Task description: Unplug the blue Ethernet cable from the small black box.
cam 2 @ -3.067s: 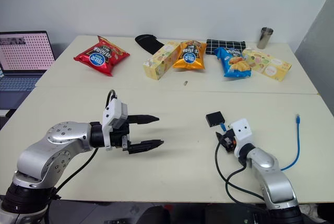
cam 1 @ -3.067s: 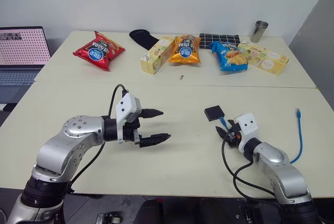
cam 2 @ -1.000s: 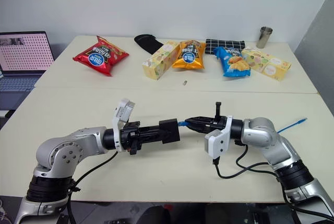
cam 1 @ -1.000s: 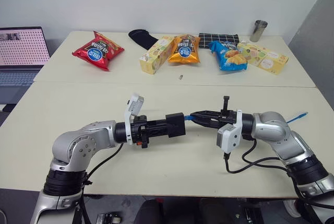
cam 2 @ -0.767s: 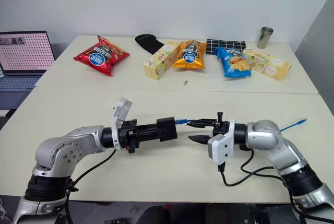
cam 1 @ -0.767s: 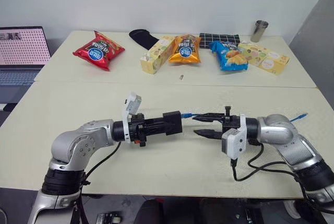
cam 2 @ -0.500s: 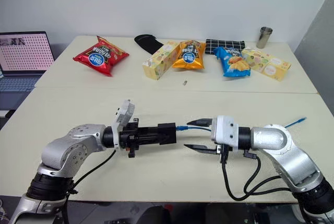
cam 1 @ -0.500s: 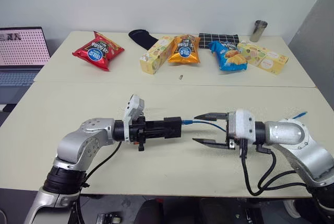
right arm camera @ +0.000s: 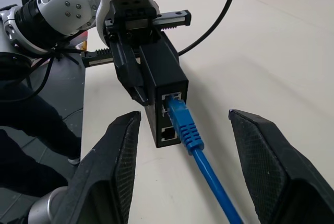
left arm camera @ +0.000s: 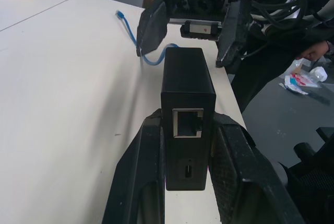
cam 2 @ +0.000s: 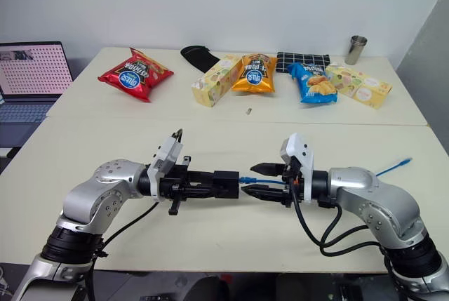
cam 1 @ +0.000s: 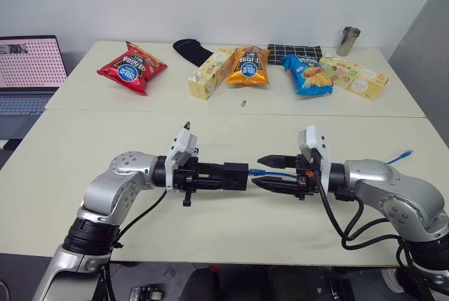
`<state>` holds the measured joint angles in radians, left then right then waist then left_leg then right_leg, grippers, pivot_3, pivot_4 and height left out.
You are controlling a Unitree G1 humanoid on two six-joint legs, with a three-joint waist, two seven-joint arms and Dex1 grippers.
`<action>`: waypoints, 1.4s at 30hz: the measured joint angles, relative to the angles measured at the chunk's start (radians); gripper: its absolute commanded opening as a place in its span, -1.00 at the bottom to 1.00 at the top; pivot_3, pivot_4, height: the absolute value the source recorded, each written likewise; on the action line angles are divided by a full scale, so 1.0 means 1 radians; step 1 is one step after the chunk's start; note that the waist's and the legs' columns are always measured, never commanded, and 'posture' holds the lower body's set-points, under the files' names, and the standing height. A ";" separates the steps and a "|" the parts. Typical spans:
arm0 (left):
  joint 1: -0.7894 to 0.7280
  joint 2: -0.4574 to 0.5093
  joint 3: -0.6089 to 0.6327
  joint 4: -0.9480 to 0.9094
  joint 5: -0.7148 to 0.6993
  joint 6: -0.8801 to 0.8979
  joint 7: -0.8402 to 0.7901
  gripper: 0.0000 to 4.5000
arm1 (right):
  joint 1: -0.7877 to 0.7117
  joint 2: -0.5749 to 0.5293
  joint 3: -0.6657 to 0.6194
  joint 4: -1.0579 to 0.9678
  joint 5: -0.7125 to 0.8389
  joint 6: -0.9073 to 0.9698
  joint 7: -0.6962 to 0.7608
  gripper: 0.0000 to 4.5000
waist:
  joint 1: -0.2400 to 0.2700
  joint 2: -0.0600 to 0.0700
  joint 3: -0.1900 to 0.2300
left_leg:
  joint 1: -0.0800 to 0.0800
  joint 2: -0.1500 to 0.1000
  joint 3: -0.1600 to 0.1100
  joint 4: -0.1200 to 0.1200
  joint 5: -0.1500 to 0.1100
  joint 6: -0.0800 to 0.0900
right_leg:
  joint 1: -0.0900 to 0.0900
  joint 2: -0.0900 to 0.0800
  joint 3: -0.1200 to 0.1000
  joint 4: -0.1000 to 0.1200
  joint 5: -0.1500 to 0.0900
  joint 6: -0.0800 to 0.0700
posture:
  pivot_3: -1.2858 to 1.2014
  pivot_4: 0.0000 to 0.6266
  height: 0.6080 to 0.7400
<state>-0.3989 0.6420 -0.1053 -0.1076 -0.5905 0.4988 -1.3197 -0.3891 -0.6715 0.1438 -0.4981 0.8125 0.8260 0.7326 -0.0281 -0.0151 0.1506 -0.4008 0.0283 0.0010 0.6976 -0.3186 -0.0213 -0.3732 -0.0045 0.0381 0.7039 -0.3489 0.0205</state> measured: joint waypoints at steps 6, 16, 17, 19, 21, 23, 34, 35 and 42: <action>0.001 0.000 0.000 -0.002 0.000 0.000 0.002 -0.65 | -0.020 0.028 0.008 0.015 -0.001 0.036 0.010 0.27 | 0.000 0.000 0.000 | 0.000 0.000 0.000 0.000 0.000 0.000 | 0.000 0.000 0.000 0.000 0.000 0.000 | 0.03 -0.52 1.00; 0.009 0.000 -0.001 -0.012 0.000 0.001 0.010 -0.65 | -0.030 0.033 0.016 0.035 -0.014 0.046 0.046 -0.41 | 0.000 0.000 0.000 | 0.000 0.000 0.000 0.000 0.000 0.000 | 0.000 0.000 0.000 0.000 0.000 0.000 | 0.03 -0.52 1.00; 0.009 0.000 -0.002 -0.014 0.000 0.001 0.008 -0.65 | -0.034 0.032 0.019 0.037 -0.017 0.046 0.054 -0.54 | 0.000 0.000 0.000 | 0.000 0.000 0.000 0.000 0.000 0.000 | 0.000 0.000 0.000 0.000 0.000 0.000 | 0.03 -0.52 1.00; 0.009 0.001 -0.005 -0.016 0.001 0.001 0.004 -0.65 | -0.041 0.029 0.022 0.042 -0.022 0.046 0.069 -0.77 | 0.000 0.000 0.000 | 0.000 0.000 0.000 0.000 0.000 0.000 | 0.000 0.000 0.000 0.000 0.000 0.000 | 0.03 -0.52 1.00; 0.009 0.004 -0.005 -0.016 0.001 0.000 0.002 -0.65 | -0.050 0.023 0.028 0.044 -0.027 0.047 0.086 -0.94 | 0.000 0.000 0.000 | 0.000 0.000 0.000 0.000 0.000 0.000 | 0.000 0.000 0.000 0.000 0.000 0.000 | 0.03 -0.52 1.00; 0.010 0.006 -0.005 -0.016 0.001 0.000 -0.005 -0.65 | -0.057 0.023 0.032 0.047 -0.037 0.047 0.103 -0.98 | 0.000 0.000 0.000 | 0.000 0.000 0.000 0.000 0.000 0.000 | 0.000 0.000 0.000 0.000 0.000 0.000 | 0.03 -0.52 1.00; 0.040 0.041 -0.033 -0.042 0.042 -0.063 -0.058 -0.65 | -0.122 0.023 0.073 0.115 -0.032 0.123 0.215 -0.98 | 0.000 0.000 0.000 | 0.000 0.000 0.000 0.000 0.000 0.000 | 0.000 0.000 0.000 -0.001 0.000 0.000 | 0.03 -0.52 1.00; 0.040 0.041 -0.035 -0.041 0.047 -0.075 -0.058 -0.65 | -0.122 0.022 0.073 0.123 -0.029 0.128 0.222 -0.98 | 0.000 0.000 0.000 | 0.000 0.000 0.000 0.000 0.000 0.000 | 0.000 0.000 0.000 -0.001 0.000 0.000 | 0.03 -0.52 1.00; 0.113 0.071 -0.011 0.059 0.106 -0.160 -0.043 -0.65 | -0.070 -0.051 -0.026 0.205 -0.078 0.088 0.198 -0.98 | 0.000 0.000 0.000 | 0.000 0.000 0.000 0.000 -0.001 0.001 | 0.000 0.000 0.000 -0.001 0.000 0.000 | 0.03 -0.52 1.00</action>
<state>-0.2860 0.7128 -0.1160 -0.0485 -0.4849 0.3389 -1.3628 -0.4589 -0.7221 0.1183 -0.2927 0.7342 0.9140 0.9302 -0.0281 -0.0147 0.1510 -0.4010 0.0280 0.0012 0.6972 -0.3192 -0.0203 -0.3734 -0.0048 0.0379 0.7026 -0.3489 0.0205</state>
